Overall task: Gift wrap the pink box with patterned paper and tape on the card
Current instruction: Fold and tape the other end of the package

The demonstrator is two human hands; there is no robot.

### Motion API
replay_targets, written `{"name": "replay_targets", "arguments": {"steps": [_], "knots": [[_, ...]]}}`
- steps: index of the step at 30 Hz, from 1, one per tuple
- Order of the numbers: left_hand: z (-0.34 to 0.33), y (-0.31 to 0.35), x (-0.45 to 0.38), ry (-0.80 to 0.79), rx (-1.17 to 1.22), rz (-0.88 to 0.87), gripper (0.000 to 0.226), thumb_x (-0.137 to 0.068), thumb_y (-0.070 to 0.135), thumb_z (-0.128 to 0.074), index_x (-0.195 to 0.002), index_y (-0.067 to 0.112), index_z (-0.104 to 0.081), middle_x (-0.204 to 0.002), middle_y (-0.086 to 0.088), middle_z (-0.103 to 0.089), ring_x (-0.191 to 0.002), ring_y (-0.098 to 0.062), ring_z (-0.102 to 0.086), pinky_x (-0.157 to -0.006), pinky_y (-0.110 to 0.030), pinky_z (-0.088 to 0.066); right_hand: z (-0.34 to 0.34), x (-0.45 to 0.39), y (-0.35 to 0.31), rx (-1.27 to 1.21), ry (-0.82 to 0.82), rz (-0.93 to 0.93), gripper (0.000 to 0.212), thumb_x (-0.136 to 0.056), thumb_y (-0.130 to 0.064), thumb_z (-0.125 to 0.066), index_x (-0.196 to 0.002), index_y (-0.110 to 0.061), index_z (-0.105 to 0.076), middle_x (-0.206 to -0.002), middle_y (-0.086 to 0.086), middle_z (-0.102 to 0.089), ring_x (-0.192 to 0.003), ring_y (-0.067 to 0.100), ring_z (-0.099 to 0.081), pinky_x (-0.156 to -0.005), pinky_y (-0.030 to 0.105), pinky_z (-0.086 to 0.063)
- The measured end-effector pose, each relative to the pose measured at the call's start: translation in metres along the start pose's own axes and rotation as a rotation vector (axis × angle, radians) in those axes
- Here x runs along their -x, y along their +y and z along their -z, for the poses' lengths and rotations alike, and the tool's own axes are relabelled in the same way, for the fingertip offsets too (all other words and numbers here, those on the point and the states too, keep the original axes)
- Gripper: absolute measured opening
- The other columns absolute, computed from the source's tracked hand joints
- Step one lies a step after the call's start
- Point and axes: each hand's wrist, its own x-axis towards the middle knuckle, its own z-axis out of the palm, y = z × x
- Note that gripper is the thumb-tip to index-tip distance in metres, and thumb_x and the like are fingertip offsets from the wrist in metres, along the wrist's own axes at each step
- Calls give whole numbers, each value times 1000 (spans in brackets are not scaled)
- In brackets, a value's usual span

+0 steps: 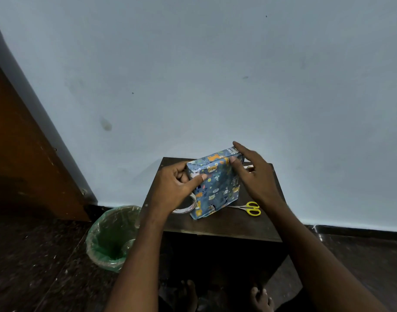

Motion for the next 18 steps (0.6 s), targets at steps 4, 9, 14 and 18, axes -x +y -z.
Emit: {"name": "replay_targets", "arguments": {"steps": [4, 9, 14, 18], "knots": [[2, -7, 0, -1, -5, 21, 28, -84, 46, -89, -75, 28, -69, -54, -11, -51, -52, -12, -42, -56, -32, -38, -2, 4, 2, -52, 3, -64, 54, -95, -46, -72, -146, -47, -54, -136, -17, -66, -121, 4, -63, -100, 44, -57], [3, -8, 1, -6, 26, 34, 45, -81, 58, -84, -95, 16, -78, -52, -2, -50, -53, -12, -44, -58, -33, -40, -2, 4, 2, -63, -27, -87, 78, -91, -48, -76, -156, -49, -34, -126, -15, -69, -114, 7, -69, -93, 45, -62], [5, -5, 1, -29, -15, 4, 25, -88, 43, -86, -91, 21, -76, -55, -8, -54, -53, -28, -53, -58, -39, -47, 5, 2, 3, -81, 37, -73, 52, -92, -39, -79, -141, -36, -61, -118, -19, -72, -106, 0, -70, -89, 41, -62], [3, -5, 1, -24, -31, 12, 38, -86, 57, -77, -97, 21, -75, -59, -10, -60, -64, -40, -62, -65, -51, -53, 8, 3, 4, -79, 98, -11, 41, -89, -25, -83, -127, -28, -67, -111, -21, -72, -97, 0, -73, -82, 29, -63]]}}
